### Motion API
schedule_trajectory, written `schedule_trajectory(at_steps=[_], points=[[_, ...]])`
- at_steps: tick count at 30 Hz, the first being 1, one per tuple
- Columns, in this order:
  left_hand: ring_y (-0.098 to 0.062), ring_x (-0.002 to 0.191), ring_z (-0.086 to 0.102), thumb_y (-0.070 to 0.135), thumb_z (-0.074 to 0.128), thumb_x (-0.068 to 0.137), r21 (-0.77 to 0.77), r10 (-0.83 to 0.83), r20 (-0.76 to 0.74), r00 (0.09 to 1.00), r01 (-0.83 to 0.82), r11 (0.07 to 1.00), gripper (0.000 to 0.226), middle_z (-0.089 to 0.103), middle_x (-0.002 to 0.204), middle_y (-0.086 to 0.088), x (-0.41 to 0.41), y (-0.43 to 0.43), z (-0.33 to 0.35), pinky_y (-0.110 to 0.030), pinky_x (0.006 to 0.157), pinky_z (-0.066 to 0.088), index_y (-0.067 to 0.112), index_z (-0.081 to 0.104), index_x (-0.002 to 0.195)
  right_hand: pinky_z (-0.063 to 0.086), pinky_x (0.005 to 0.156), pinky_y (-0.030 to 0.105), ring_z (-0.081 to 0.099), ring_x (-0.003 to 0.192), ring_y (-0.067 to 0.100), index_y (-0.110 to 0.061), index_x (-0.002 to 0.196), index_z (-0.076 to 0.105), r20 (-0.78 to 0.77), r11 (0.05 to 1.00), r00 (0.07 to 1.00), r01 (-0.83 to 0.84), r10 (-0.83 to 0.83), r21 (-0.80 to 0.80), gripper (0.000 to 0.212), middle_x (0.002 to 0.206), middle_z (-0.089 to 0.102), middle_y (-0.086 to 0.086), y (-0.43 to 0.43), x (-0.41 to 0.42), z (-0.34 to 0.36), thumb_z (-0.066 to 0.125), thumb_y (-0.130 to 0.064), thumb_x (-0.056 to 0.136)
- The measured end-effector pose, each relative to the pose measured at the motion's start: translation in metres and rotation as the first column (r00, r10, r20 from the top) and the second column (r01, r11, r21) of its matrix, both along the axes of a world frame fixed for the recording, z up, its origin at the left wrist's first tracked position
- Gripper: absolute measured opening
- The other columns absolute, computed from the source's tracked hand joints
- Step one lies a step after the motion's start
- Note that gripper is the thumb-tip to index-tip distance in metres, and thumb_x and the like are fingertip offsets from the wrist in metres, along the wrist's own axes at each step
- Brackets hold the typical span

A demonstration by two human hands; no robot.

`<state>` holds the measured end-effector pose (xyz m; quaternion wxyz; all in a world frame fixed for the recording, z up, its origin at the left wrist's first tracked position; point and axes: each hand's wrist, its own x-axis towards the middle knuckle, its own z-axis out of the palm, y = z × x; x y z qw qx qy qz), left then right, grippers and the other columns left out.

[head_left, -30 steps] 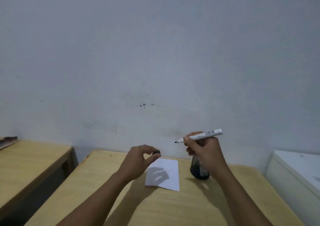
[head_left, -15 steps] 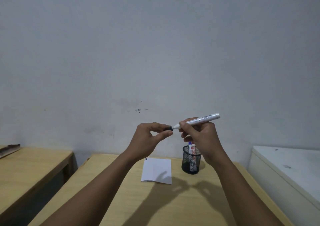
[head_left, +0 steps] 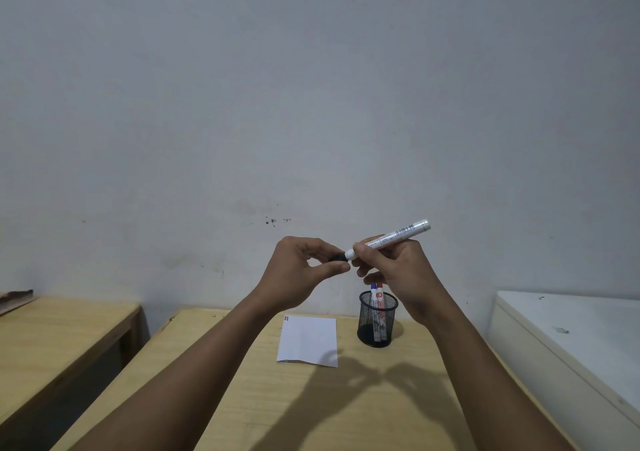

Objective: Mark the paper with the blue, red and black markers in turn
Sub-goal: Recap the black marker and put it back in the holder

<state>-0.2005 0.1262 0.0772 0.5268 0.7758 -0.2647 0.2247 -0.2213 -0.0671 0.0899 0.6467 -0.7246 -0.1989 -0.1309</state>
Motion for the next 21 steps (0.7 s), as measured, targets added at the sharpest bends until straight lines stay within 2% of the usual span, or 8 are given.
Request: schedule_trajectory(at_steps=[4, 8, 12, 14, 15, 18, 19, 21], points=[[-0.008, 0.077, 0.072, 0.022, 0.085, 0.075, 0.005, 0.046, 0.056, 0.997, -0.046, 0.999, 0.009, 0.078, 0.077, 0.006, 0.001, -0.004, -0.001, -0.043, 0.079, 0.058, 0.021, 0.079, 0.082, 0.05, 0.071, 0.037, 0.061, 0.065, 0.014, -0.014, 0.082, 0.079, 0.007, 0.998, 0.998, 0.054, -0.055, 0.026, 0.018, 0.069, 0.068, 0.003, 0.004, 0.005, -0.003, 0.071, -0.026, 0.093], [-0.004, 0.077, 0.07, 0.023, 0.085, 0.075, 0.042, 0.108, 0.172, 0.979, -0.117, 0.992, 0.011, 0.075, 0.077, 0.01, 0.005, -0.007, -0.004, -0.029, 0.077, 0.055, 0.023, 0.077, 0.081, 0.043, 0.068, 0.038, 0.049, 0.059, 0.016, -0.02, 0.07, 0.075, -0.024, 0.989, 0.994, 0.11, -0.109, 0.1, 0.026, 0.061, 0.056, 0.003, 0.009, 0.011, -0.011, 0.071, -0.029, 0.094], [-0.001, 0.075, 0.065, 0.034, 0.084, 0.075, 0.132, 0.206, 0.378, 0.903, -0.273, 0.953, 0.015, 0.075, 0.079, 0.014, 0.014, -0.008, -0.012, -0.035, 0.085, 0.049, 0.026, 0.076, 0.086, 0.042, 0.065, 0.035, 0.05, 0.061, 0.017, -0.01, 0.082, 0.074, -0.164, 0.971, 0.977, 0.162, -0.133, 0.177, 0.026, 0.062, 0.055, 0.0, 0.013, 0.013, -0.019, 0.075, -0.035, 0.09], [-0.004, 0.074, 0.066, 0.035, 0.083, 0.076, 0.111, 0.211, 0.325, 0.922, -0.259, 0.96, 0.018, 0.075, 0.08, 0.013, 0.017, -0.01, -0.009, -0.034, 0.08, 0.052, 0.025, 0.078, 0.091, 0.045, 0.066, 0.032, 0.059, 0.068, 0.016, -0.012, 0.096, 0.074, -0.258, 0.945, 0.947, 0.25, -0.193, 0.209, 0.033, 0.076, 0.063, 0.0, 0.012, 0.016, -0.02, 0.08, -0.042, 0.083], [-0.006, 0.075, 0.068, 0.034, 0.083, 0.076, 0.097, 0.198, 0.253, 0.947, -0.228, 0.969, 0.02, 0.075, 0.08, 0.012, 0.018, -0.012, -0.005, -0.03, 0.076, 0.053, 0.024, 0.079, 0.092, 0.047, 0.071, 0.032, 0.062, 0.078, 0.016, -0.012, 0.111, 0.071, -0.289, 0.924, 0.926, 0.311, -0.241, 0.224, 0.048, 0.091, 0.067, 0.0, 0.008, 0.019, -0.022, 0.084, -0.045, 0.078], [-0.003, 0.074, 0.069, 0.039, 0.082, 0.076, 0.146, 0.156, 0.132, 0.979, -0.174, 0.974, 0.023, 0.076, 0.079, 0.012, 0.025, -0.022, 0.004, -0.022, 0.07, 0.052, 0.023, 0.08, 0.092, 0.046, 0.094, 0.036, 0.054, 0.112, 0.017, -0.026, 0.151, 0.038, -0.247, 0.867, 0.858, 0.486, -0.451, 0.107, 0.097, 0.131, 0.048, 0.001, -0.007, 0.027, -0.031, 0.088, -0.049, 0.071], [-0.002, 0.074, 0.069, 0.04, 0.082, 0.076, 0.174, 0.145, 0.117, 0.982, -0.164, 0.971, 0.024, 0.076, 0.079, 0.012, 0.028, -0.026, 0.005, -0.023, 0.07, 0.054, 0.023, 0.079, 0.092, 0.045, 0.098, 0.039, 0.051, 0.115, 0.016, -0.033, 0.151, 0.036, -0.171, 0.854, 0.845, 0.52, -0.507, 0.039, 0.096, 0.135, 0.043, -0.002, -0.012, 0.028, -0.034, 0.087, -0.051, 0.071], [-0.001, 0.073, 0.069, 0.04, 0.08, 0.078, 0.198, 0.127, 0.09, 0.988, -0.142, 0.97, 0.022, 0.076, 0.078, 0.012, 0.036, -0.036, 0.004, -0.028, 0.073, 0.057, 0.022, 0.079, 0.092, 0.045, 0.105, 0.048, 0.056, 0.113, 0.009, -0.044, 0.133, 0.054, 0.007, 0.841, 0.845, 0.533, -0.535, -0.088, 0.066, 0.131, 0.051, -0.013, -0.024, 0.034, -0.041, 0.083, -0.054, 0.074]])
